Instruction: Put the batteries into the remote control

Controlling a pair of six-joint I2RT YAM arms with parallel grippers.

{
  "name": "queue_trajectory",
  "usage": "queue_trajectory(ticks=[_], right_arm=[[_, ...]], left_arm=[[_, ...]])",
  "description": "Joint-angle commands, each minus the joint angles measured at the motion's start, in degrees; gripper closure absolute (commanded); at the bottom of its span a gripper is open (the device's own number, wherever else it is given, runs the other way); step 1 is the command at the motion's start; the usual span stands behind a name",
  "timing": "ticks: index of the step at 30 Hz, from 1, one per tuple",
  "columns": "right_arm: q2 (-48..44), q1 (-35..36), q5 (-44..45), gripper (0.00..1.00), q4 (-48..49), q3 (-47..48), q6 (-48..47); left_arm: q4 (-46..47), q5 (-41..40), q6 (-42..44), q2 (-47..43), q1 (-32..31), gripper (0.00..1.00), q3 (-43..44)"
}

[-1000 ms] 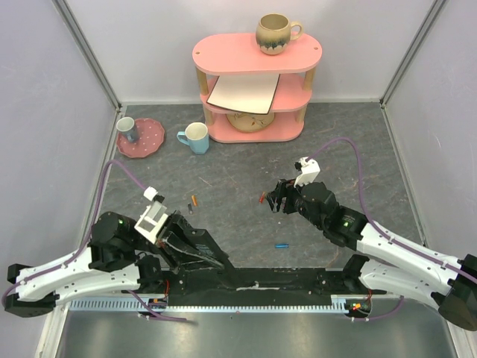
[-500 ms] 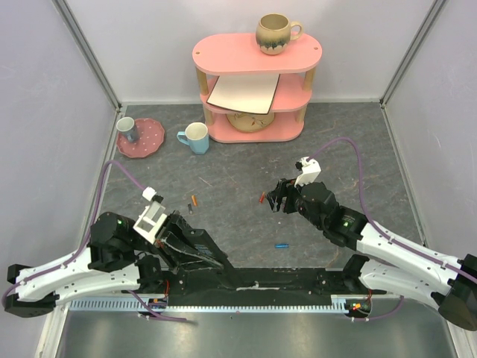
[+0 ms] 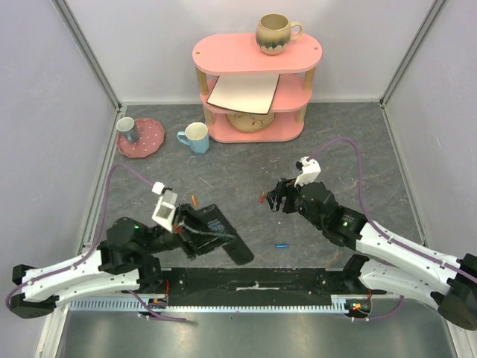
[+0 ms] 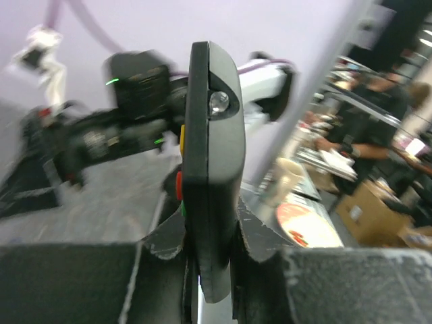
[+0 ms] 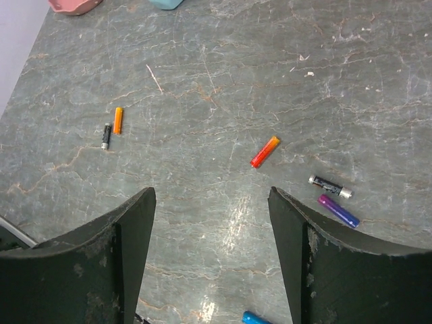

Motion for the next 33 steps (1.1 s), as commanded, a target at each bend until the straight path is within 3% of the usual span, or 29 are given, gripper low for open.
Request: queue_trajectory(ticks=[1, 3, 8, 11, 13, 16, 22, 26, 33], right_arm=[[1.69, -0.18, 1.38, 0.24, 1.48, 0.9, 3.54], [3.01, -0.36, 1.64, 0.23, 1.74, 0.64, 5.91], [6.17, -2.46, -3.62, 0.26, 2.09, 0.72, 9.27], [6.79, -2.73, -4.51, 0.25, 2.27, 0.64, 8.13], [6.18, -2.91, -3.98, 0.2, 2.62, -0.32, 7.42], [4.86, -3.17, -3.8, 0.09, 3.85, -1.9, 6.63], [7.4, -3.43, -8.54, 0.1, 7.98, -2.09, 6.01], [13.54, -3.35, -14.34, 0.14, 9.64, -0.51, 6.72], [21.82, -3.26, -19.89, 0.19, 12.38, 2.12, 11.11]], left_arm=[[0.89, -26.22, -7.06, 2.71, -0.06, 0.98, -6.75], [0.19, -36.73, -12.22, 5.33, 0.03, 0.98, -9.22], [3.78, -48.38, -16.48, 9.39, 0.03, 0.98, -14.06], [12.11, -54.98, -13.33, 10.36, -0.06, 0.98, -19.41], [20.37, -58.49, -12.18, 11.5, 0.11, 0.98, -24.25], [24.53, -60.26, -11.81, 14.92, 1.43, 0.98, -26.37], [33.9, -58.41, -14.72, 25.11, 5.74, 0.98, -28.3], [47.59, -63.24, -5.54, 32.67, 5.65, 0.98, -29.44], [68.99, -62.9, 6.01, 50.67, 5.65, 0.98, -28.66]])
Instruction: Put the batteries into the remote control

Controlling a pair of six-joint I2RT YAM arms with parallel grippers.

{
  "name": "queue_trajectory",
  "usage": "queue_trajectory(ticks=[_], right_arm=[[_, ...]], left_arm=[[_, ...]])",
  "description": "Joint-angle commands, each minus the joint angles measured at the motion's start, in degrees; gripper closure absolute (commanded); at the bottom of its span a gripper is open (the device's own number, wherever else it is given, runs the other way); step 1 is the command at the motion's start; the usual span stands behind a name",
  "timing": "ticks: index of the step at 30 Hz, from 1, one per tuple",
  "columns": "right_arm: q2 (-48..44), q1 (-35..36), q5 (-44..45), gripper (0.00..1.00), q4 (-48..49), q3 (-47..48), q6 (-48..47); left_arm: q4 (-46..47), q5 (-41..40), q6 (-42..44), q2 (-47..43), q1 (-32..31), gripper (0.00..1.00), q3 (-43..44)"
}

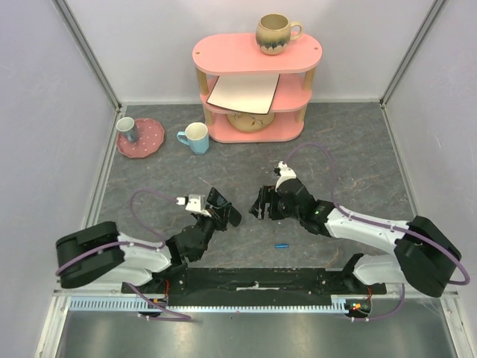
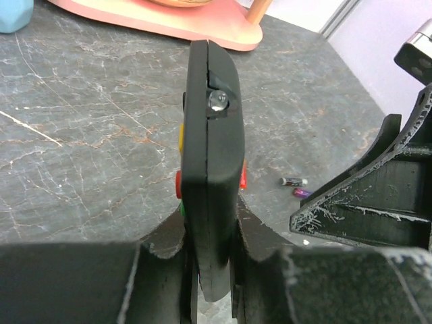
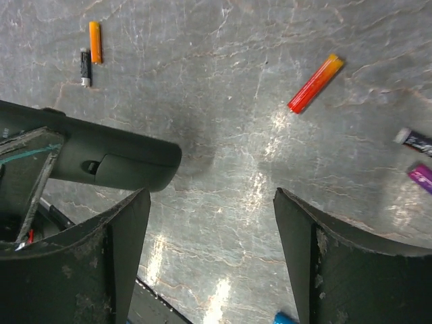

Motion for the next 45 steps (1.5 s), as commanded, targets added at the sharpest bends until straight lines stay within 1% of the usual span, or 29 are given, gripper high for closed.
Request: queue_trajectory(ticks=[1, 2, 4, 12, 16, 20, 24, 26, 30, 36, 40, 45], right_arm=[[2.78, 0.09, -4.35, 0.18, 4.03, 4.01, 2.98], [3.66, 0.09, -4.53, 0.19, 4.55, 4.36, 3.33], [4.28, 0.09, -4.79, 0.19, 4.9, 5.5, 3.42], [10.69, 0.61, -7.25, 0.21, 5.43, 9.11, 5.35], [12.98, 1.05, -7.43, 0.22, 5.34, 9.2, 5.97], [14.04, 1.4, -7.42, 0.23, 7.8, 8.06, 6.94], [14.65, 1.4, -8.13, 0.23, 12.63, 7.0, 9.13], [15.0, 1.4, -7.61, 0.21, 12.64, 7.44, 9.49], [15.79, 1.32, -6.99, 0.21, 13.52, 7.79, 9.75], [17.9, 1.32, -6.9, 0.22, 14.48, 7.18, 9.84], [19.22, 1.32, -8.13, 0.23, 15.89, 6.82, 10.1], [19.75, 1.32, -8.66, 0.23, 17.47, 6.39, 10.63]], left_arm=[[20.87, -3.08, 9.58, 7.77, -0.1, 0.98, 0.72], [23.5, -3.25, 10.81, 8.83, -0.01, 0.98, 0.81], [24.58, -3.43, 12.39, 11.38, -0.19, 0.98, 1.07], [24.05, -5.98, 18.37, 14.11, -0.54, 0.98, 4.06], [22.64, -8.17, 21.01, 13.85, -1.24, 0.98, 4.85], [22.12, -8.53, 21.28, 14.29, -1.68, 0.98, 5.11], [21.85, -8.79, 20.4, 14.55, -1.94, 0.98, 5.29], [21.42, -9.31, 19.96, 14.9, -2.03, 0.98, 5.38], [19.92, -10.46, 16.37, 15.69, -2.21, 0.98, 4.94], [16.24, -13.36, 12.15, 14.99, -2.38, 0.98, 4.59], [12.9, -14.15, 8.37, 14.47, -2.29, 0.98, 4.32], [10.08, -14.15, 5.73, 13.59, -2.38, 0.98, 3.97]])
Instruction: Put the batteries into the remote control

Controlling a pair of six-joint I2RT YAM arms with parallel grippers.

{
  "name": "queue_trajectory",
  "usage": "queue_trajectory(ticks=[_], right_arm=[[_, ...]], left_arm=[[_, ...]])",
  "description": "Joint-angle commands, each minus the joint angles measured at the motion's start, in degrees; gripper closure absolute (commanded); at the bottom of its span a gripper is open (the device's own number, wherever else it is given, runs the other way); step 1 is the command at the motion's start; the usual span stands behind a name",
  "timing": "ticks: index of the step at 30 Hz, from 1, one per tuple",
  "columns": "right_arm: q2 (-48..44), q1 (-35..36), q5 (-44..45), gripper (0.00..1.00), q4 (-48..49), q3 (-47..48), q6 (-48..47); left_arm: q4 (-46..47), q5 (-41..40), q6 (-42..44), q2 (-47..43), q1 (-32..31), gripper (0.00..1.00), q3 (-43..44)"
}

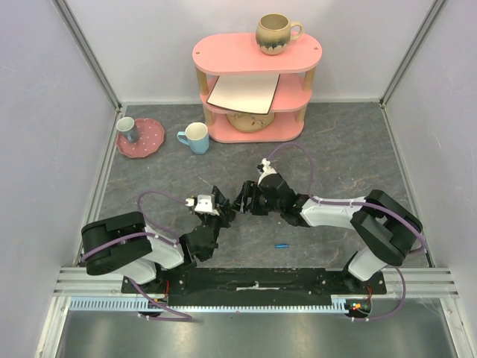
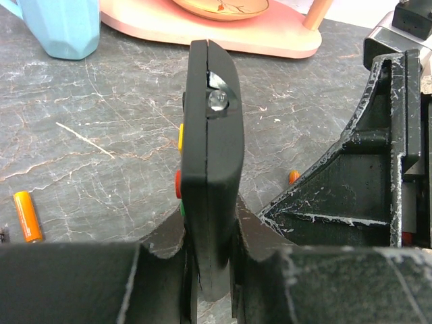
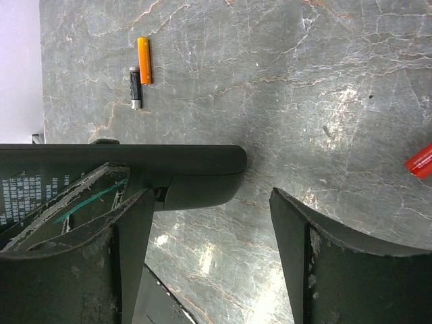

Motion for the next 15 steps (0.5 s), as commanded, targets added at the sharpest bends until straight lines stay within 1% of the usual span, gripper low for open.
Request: queue_trajectory(ticks=[1, 9, 15], right_arm=[[0.69, 0.14, -0.7, 0.23, 3.44, -0.22, 0.95], [3.06, 0.14, -1.76, 0.24, 3.88, 0.05, 0.86], [4.38, 0.14, -2.2, 0.24, 3.88, 0.14, 0.6]], left_arm=[[-0.44, -3.01, -5.27, -1.54, -0.44, 0.98, -0.05], [-0.62, -2.57, -5.8, -1.1, -0.61, 0.98, 0.04], [-0.62, -2.39, -4.22, -1.01, -0.96, 0.98, 0.65]])
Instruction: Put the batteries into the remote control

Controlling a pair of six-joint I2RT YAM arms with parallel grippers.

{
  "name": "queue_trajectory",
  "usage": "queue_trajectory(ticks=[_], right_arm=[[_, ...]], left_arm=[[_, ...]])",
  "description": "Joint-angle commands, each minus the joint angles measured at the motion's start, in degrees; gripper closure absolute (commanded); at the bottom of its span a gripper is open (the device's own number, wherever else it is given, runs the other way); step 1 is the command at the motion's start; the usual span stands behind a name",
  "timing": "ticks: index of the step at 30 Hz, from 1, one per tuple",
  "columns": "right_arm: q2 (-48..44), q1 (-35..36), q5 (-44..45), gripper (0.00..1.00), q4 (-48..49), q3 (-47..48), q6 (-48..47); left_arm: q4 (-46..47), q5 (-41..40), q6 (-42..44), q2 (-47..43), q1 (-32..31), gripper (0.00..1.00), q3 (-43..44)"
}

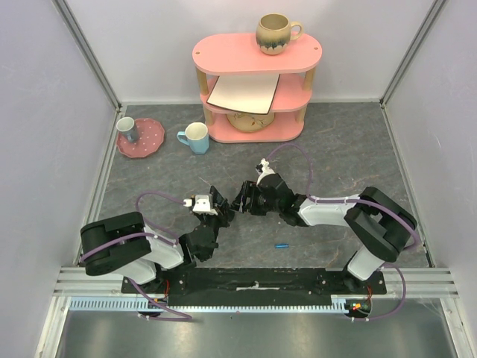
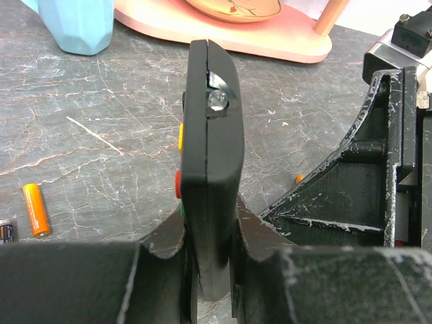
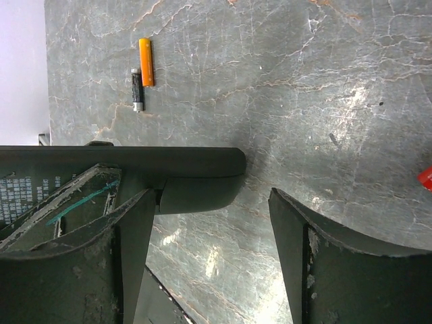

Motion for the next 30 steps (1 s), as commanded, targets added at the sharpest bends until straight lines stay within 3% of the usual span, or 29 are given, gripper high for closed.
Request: queue_trajectory(ticks=[1, 14, 30], right_arm=[[1.98, 0.27, -0.6, 0.24, 0.62, 0.33, -0.36], [5.49, 0.88, 2.03, 0.28, -16.15, 7.63, -6.96], [7.78, 1.41, 2.65, 0.28, -20.21, 8.95, -8.54]], left_arm=[[1.04, -0.34, -1.01, -0.6, -0.99, 0.98, 0.74], [1.66, -0.24, 6.2, 0.28, -2.74, 0.98, 3.2], [3.42, -1.48, 9.54, 0.9, -3.89, 0.98, 4.08]])
